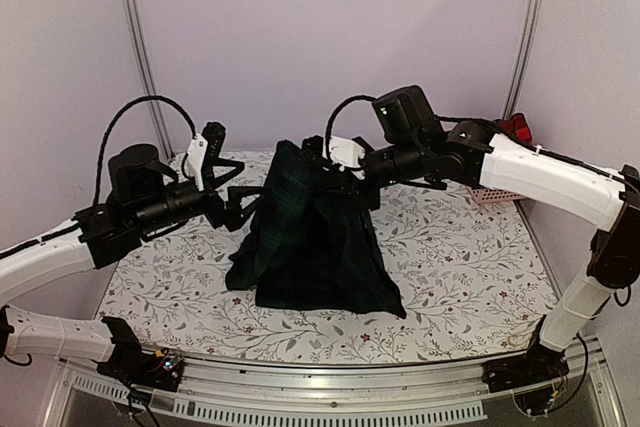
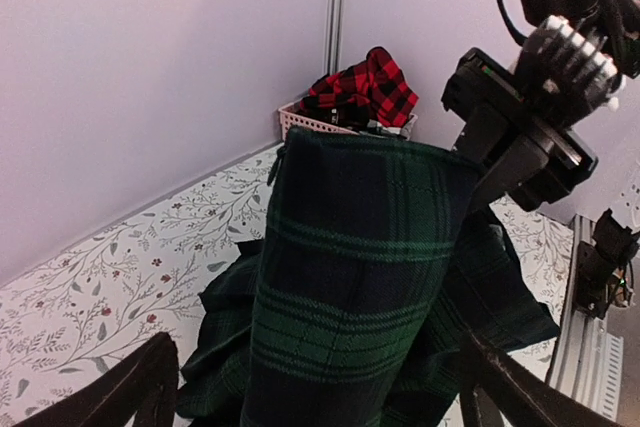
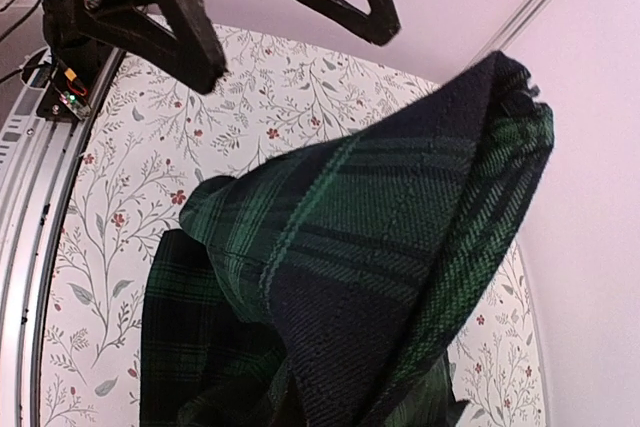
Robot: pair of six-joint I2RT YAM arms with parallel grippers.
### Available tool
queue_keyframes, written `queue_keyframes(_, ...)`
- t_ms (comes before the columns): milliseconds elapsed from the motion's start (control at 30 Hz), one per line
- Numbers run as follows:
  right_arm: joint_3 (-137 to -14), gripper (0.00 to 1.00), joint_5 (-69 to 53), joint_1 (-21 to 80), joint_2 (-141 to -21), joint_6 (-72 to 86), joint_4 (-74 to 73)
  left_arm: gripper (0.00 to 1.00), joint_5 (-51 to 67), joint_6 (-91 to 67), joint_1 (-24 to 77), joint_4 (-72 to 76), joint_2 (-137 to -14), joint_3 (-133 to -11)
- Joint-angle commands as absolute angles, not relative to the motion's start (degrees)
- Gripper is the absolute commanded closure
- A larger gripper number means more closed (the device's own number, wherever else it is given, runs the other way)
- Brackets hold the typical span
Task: Fold and stack the mixed laundry pile
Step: Pass from the right arm to the left
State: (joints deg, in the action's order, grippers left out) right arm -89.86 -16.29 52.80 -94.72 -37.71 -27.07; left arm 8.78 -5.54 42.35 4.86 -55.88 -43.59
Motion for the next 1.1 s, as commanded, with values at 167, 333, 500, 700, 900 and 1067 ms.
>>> queue_keyframes(167, -85.93, 1.00, -24.03, 49.57, -87.14, -39.46, -21.72, 0.01, 14.55, -1.90, 42.07, 4.68, -59.30, -45.25)
queue_keyframes(333, -85.32, 1.00, -23.51, 51.56, -87.57, -41.30, -24.33, 0.00, 15.54, 0.56, 42.00, 3.06, -61.74, -48.18)
queue_keyframes(500, -81.79, 1.00, -17.32, 56.30, -87.13, -45.46, -26.00, 0.00, 22.35, 3.71, 41.88, 0.18, -62.29, -50.22)
queue_keyframes(700, -78.91, 1.00, -12.66, 61.04, -86.56, -46.59, -26.64, 0.04, 30.00, 8.89, 44.87, -7.21, -63.00, -50.44)
queue_keyframes(900, -76.46, 1.00, -11.65, 64.06, -85.22, -46.90, -25.66, 0.14, 34.67, 11.43, 47.01, -10.40, -62.19, -50.03)
queue_keyframes(1067, -75.27, 1.00, -11.11, 64.07, -84.22, -46.45, -23.62, 0.64, 32.85, 13.26, 49.27, -14.39, -62.10, -51.21)
